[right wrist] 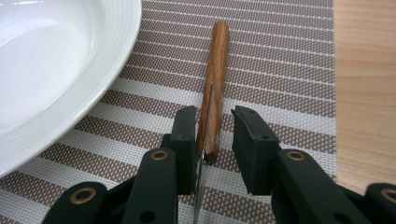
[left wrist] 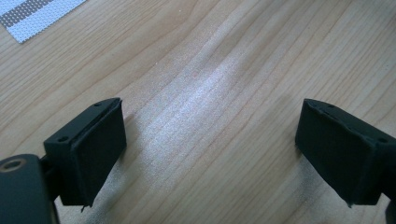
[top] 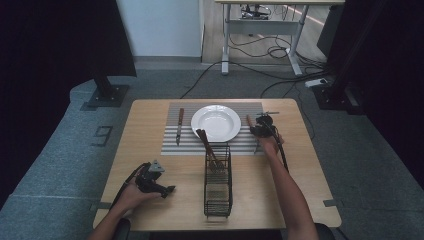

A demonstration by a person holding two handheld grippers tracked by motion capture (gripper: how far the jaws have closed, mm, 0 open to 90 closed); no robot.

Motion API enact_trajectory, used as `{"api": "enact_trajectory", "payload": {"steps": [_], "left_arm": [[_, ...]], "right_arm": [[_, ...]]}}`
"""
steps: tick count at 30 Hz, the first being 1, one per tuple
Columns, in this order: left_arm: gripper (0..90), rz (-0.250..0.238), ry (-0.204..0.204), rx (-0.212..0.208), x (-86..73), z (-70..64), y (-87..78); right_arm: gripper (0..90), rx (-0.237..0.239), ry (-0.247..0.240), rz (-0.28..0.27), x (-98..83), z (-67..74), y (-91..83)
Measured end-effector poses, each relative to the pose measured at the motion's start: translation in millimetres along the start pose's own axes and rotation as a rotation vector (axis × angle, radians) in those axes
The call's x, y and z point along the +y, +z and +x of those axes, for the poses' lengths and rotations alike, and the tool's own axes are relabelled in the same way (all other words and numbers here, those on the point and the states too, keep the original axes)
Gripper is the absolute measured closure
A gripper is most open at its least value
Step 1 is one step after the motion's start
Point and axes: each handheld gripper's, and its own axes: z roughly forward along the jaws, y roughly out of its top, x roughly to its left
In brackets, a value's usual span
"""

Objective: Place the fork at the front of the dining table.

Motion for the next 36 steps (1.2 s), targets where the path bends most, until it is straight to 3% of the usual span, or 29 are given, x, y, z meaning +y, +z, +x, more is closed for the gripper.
{"api": "enact_trajectory", "payload": {"steps": [5, 17, 22, 27, 31, 33, 35, 36], "left_arm": [[8.6, 0.001, 0.002, -0.002, -0.1, 0.2, -0.1], [8.6, 0.0, 0.003, -0.002, -0.1, 0.3, 0.0], [8.6, -0.003, 0.001, -0.002, -0.1, 0.2, 0.2], [8.5, -0.004, 0.002, -0.001, -0.1, 0.2, 0.3], [8.6, -0.004, 0.002, -0.002, -0.3, 0.2, 0.2], [8.6, -0.006, 0.001, -0.002, -0.5, 0.2, 0.2], [8.6, -0.006, 0.002, -0.001, -0.6, 0.2, 0.1], [8.6, -0.006, 0.002, -0.001, -0.6, 0.2, 0.1]], "right_arm": [[75.2, 0.014, 0.008, -0.017, -1.2, 0.4, 1.9], [74.4, 0.018, 0.049, -0.01, -2.8, -14.1, 0.0], [73.1, 0.009, 0.026, 0.006, -4.7, -13.1, 2.0], [76.3, -0.043, -0.038, 0.02, -2.7, -5.3, 4.0], [76.6, -0.067, -0.018, 0.008, 0.7, -6.7, 8.7], [76.7, -0.08, -0.028, 0.024, 6.9, -7.4, 12.1], [76.8, -0.086, -0.036, 0.002, 10.4, -6.4, 14.3], [76.5, -0.086, -0.033, 0.03, 13.5, -6.8, 17.6]]}}
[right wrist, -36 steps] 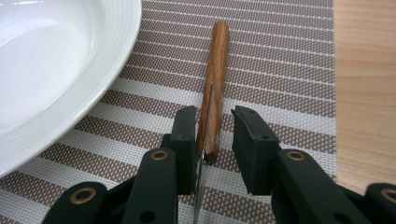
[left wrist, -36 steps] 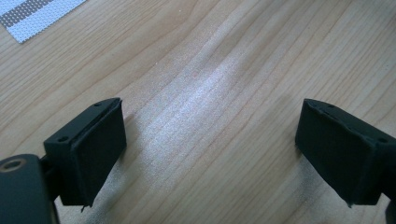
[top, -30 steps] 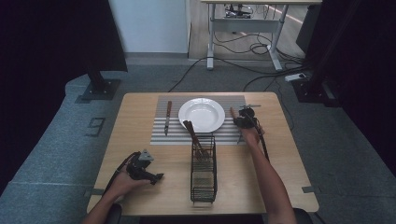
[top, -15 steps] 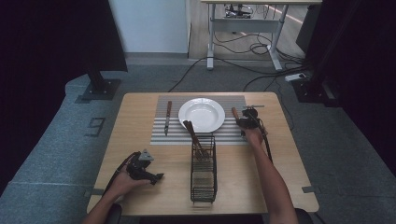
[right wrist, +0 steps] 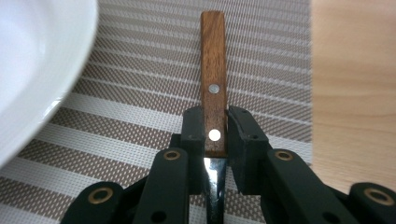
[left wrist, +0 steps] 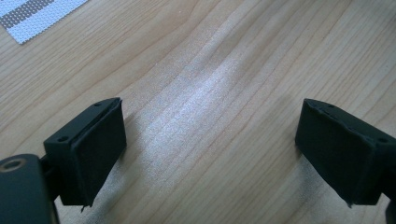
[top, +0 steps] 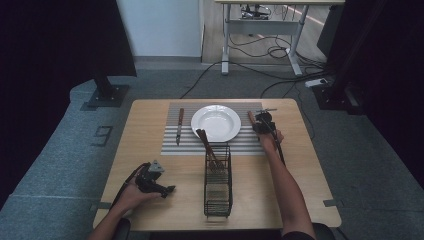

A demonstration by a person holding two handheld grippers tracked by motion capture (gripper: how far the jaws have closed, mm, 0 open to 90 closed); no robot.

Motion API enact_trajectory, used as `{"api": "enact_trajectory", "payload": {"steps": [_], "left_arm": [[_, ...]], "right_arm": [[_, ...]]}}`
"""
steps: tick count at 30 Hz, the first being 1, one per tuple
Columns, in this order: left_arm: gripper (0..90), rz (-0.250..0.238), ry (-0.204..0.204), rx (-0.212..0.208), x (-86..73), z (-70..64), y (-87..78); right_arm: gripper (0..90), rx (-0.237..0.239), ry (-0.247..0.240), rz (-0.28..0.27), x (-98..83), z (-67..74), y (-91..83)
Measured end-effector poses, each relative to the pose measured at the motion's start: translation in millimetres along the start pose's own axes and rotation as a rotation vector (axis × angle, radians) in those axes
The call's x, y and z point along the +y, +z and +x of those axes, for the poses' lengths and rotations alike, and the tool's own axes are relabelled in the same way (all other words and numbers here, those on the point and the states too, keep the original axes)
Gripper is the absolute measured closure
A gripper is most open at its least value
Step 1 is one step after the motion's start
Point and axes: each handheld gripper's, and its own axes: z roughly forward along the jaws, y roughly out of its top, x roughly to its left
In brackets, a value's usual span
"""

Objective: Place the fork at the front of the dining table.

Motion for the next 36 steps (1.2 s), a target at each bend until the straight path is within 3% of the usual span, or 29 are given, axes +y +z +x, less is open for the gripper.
{"api": "enact_trajectory", "payload": {"steps": [11, 12, 14, 18, 21, 26, 28, 36], "left_arm": [[8.7, 0.001, 0.002, -0.001, -0.2, 0.2, -0.3], [8.7, 0.001, 0.002, -0.001, -0.2, 0.2, -0.3], [8.7, 0.001, 0.002, -0.001, -0.2, 0.1, -0.3], [8.7, 0.003, 0.002, -0.001, 0.0, 0.1, -0.3], [8.7, 0.003, 0.002, -0.002, 0.2, 0.2, -0.3], [8.7, 0.009, 0.005, -0.001, 0.5, 0.3, -0.5], [8.7, 0.01, 0.003, 0.0, 0.6, -0.1, -0.5], [8.7, 0.012, 0.003, 0.001, 0.7, -0.4, -0.6]], "right_arm": [[75.8, -0.011, 0.024, -0.003, 11.5, 3.4, 13.1], [69.2, -0.009, 0.035, -0.004, 11.0, 3.1, 12.6], [67.9, -0.001, 0.047, -0.005, 10.8, 2.7, 11.5], [61.1, 0.018, 0.053, -0.05, 8.6, -0.6, -4.6], [55.9, 0.048, 0.041, -0.026, 5.2, -1.6, -16.4], [53.5, 0.062, 0.036, -0.031, -4.1, -6.0, -34.7], [52.8, 0.063, 0.023, -0.034, -13.3, -8.8, -50.3], [50.5, 0.109, 0.012, -0.04, -30.0, -11.9, -74.0]]}}
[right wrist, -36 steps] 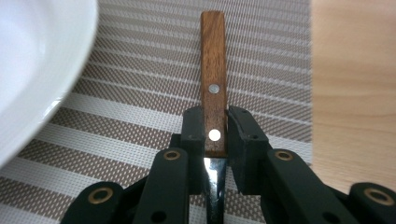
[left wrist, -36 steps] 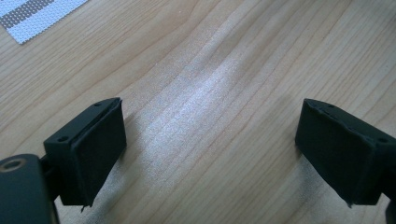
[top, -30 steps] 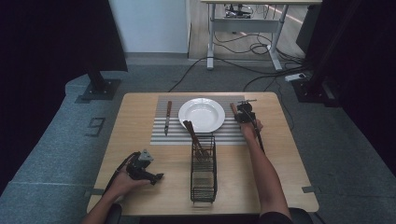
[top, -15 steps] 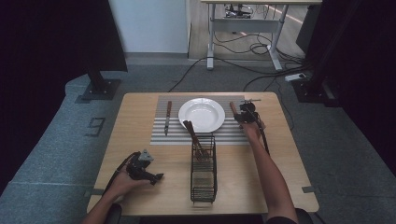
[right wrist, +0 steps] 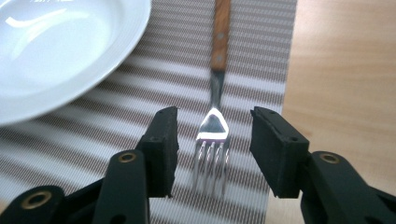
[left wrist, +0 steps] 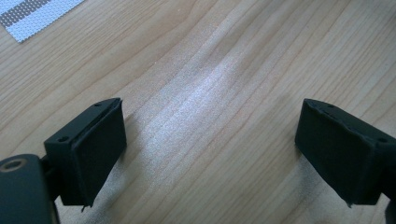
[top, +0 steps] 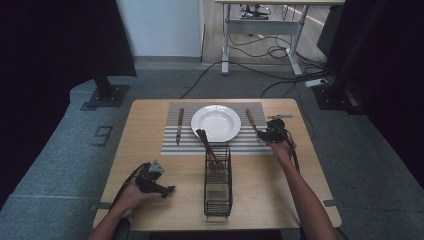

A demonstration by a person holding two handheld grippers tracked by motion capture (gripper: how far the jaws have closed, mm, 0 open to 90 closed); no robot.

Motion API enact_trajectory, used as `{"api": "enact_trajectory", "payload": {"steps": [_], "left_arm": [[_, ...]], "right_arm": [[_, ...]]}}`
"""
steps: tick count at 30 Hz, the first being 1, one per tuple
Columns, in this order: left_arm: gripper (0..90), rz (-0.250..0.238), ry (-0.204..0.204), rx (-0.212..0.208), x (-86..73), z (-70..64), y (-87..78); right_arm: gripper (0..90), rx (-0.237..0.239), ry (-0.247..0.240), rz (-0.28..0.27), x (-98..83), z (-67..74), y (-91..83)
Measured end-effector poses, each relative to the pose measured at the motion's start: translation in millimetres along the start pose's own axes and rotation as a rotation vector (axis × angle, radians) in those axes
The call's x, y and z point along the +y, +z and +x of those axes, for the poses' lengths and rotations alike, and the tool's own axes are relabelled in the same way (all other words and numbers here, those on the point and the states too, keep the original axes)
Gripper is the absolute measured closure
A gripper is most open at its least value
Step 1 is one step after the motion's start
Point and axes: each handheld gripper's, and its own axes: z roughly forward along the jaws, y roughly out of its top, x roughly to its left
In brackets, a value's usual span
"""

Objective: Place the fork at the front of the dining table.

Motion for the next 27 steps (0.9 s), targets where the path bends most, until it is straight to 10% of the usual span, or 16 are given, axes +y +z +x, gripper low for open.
{"api": "enact_trajectory", "payload": {"steps": [27], "left_arm": [[8.5, -0.007, -0.005, 0.001, 0.0, -0.4, 0.7]], "right_arm": [[45.2, 0.069, 0.019, 0.06, -35.2, 7.4, 1.7]]}}
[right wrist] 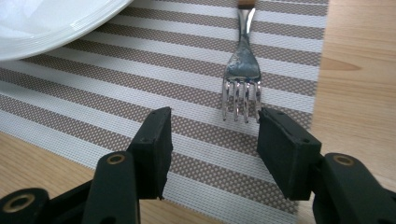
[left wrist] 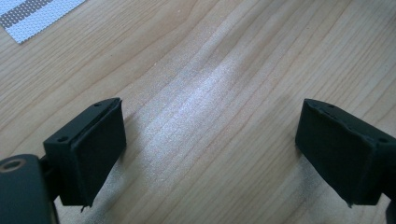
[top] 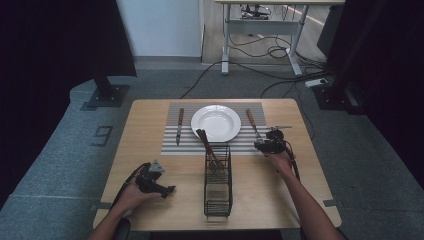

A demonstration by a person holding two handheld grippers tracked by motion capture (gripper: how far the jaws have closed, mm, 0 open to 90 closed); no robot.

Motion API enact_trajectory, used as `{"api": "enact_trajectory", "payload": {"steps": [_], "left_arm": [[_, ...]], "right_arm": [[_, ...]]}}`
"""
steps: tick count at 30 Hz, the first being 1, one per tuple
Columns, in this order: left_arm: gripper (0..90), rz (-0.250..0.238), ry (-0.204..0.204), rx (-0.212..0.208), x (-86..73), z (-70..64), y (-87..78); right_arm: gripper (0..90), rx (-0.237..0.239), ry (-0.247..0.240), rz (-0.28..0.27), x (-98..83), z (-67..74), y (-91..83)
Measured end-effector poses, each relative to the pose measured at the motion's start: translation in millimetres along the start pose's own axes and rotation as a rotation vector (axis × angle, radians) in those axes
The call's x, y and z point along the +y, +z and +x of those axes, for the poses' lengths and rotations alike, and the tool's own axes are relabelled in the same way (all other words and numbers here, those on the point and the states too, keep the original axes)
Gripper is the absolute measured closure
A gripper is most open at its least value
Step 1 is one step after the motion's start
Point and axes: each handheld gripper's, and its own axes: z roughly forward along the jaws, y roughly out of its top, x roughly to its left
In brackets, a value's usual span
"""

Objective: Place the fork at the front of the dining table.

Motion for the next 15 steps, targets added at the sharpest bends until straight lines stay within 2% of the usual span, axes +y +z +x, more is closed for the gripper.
{"api": "enact_trajectory", "payload": {"steps": [11, 15], "left_arm": [[8.5, 0.001, 0.001, 0.001, 0.1, 0.0, 0.0], [8.6, 0.001, 0.0, 0.002, 0.0, -0.1, -0.1]], "right_arm": [[45.8, 0.028, -0.028, 0.013, -0.9, 8.1, 7.0], [45.5, 0.014, -0.033, 0.015, -0.2, 10.0, 7.6]]}}
